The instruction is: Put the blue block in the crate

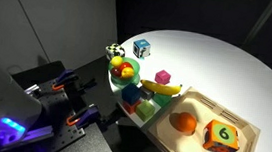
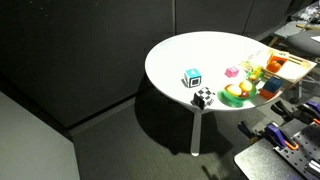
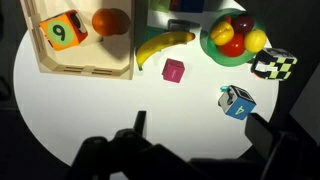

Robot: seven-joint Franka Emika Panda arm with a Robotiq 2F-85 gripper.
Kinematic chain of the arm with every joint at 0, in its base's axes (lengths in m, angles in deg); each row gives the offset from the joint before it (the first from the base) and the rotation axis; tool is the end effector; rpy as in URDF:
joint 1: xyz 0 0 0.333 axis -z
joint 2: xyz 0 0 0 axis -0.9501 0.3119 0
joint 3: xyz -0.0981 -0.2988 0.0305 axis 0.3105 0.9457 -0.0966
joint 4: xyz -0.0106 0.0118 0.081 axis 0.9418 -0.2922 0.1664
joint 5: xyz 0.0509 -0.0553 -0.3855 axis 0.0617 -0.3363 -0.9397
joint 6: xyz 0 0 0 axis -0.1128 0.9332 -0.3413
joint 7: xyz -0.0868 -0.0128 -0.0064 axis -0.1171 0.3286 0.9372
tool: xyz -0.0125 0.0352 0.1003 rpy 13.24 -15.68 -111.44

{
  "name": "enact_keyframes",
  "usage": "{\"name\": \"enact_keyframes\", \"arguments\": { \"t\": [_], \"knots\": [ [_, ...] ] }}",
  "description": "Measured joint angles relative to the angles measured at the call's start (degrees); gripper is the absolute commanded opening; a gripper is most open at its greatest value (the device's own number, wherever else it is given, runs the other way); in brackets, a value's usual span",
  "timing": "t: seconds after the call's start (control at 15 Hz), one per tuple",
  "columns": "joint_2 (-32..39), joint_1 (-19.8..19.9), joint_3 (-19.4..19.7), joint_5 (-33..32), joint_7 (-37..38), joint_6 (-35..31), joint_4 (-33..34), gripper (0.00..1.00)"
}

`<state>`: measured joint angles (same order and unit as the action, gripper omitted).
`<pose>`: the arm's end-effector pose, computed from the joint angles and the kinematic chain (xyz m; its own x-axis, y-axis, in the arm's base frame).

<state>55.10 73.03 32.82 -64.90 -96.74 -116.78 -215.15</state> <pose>0.3802 -0.1884 0.5057 0.9506 0.1893 0.2460 0.2081 -0.9767 -0.0527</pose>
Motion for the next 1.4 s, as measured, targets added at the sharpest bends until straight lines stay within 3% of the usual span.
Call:
{"name": "enact_keyframes", "arguments": {
  "t": [0.4,0.87,1.4],
  "knots": [
    [0.0,0.2,-0.2,0.0,0.0,0.0,0.0,1.00],
    [2.1,2.1,-3.3,-0.1,0.2,0.0,-0.7,1.00],
    [4.9,4.5,-7.6,-6.1,3.9,-0.5,-3.4,1.00]
  ]
}}
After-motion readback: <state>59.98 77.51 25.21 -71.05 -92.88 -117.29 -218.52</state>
